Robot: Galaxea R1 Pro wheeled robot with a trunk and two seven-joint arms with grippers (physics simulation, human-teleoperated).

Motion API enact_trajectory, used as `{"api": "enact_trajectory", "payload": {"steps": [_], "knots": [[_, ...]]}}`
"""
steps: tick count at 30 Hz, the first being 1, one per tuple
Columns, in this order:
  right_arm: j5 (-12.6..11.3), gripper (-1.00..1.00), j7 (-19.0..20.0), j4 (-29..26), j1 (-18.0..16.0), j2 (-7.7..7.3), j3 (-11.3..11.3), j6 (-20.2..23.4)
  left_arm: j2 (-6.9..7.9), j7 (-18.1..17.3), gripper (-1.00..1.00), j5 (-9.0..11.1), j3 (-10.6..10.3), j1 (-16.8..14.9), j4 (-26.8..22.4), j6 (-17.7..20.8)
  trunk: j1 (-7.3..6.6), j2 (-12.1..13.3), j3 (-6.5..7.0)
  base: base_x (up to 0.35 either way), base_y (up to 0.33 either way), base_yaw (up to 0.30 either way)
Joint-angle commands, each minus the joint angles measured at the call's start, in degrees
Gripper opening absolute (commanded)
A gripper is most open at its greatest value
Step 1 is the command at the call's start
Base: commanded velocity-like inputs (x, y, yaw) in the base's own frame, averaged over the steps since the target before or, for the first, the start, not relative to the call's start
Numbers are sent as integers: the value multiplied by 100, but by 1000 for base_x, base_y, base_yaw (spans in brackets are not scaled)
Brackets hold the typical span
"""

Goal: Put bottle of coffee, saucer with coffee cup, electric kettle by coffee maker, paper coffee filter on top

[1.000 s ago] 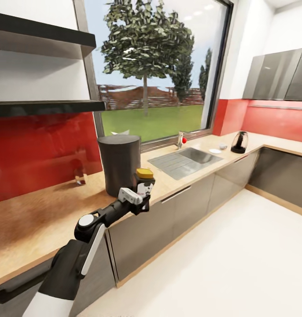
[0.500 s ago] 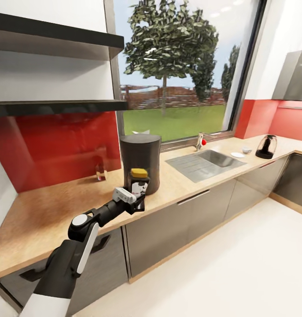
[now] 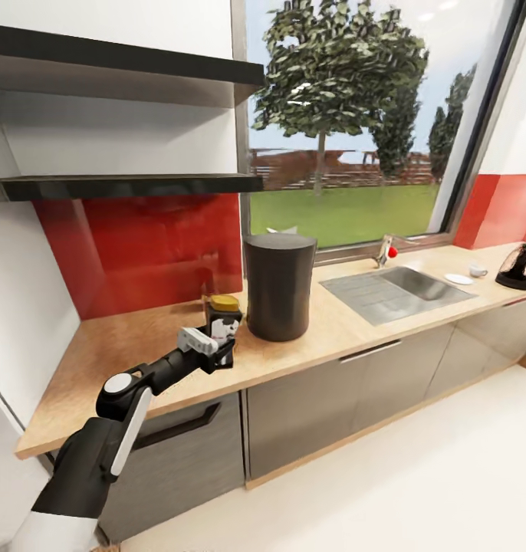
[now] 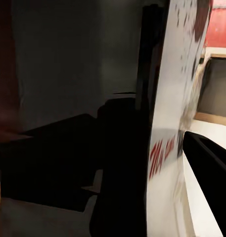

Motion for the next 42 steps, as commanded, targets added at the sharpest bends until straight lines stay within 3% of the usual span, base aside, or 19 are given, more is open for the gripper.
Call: {"api": "enact_trajectory", "payload": {"steps": [1,3,13,20,22,25,28,42], "knots": [[45,100,33,-16,0,1,-48,31,28,-11,-100,63,60,-6,-4,49,4,-13,-13,0,0,277],[43,100,33,-16,1,1,-48,31,59,-10,-100,85,225,-4,-4,47,4,-13,-13,0,0,277],[46,100,38,-16,-2,1,-48,25,32,183,-100,52,460,-2,-2,6,4,-13,-13,0,0,209],[56,100,30,-26,0,-3,-42,16,-59,1420,-100,96,509,38,323,-72,4,-13,-13,0,0,16],[58,100,30,-120,-1,-6,-40,14,-154,1623,-100,79,506,66,590,-281,4,-13,-13,0,0,1],[59,100,30,-255,1,-3,-40,15,-222,1713,-100,57,492,119,848,-957,4,-13,-13,0,0,0],[53,100,30,-291,3,0,-40,13,-235,1733,-100,49,488,237,970,-1258,4,-13,-13,0,0,0],[57,100,30,-298,3,-7,-40,16,-232,1748,-100,53,504,572,1058,-1398,4,-13,-13,200,0,0]]}}
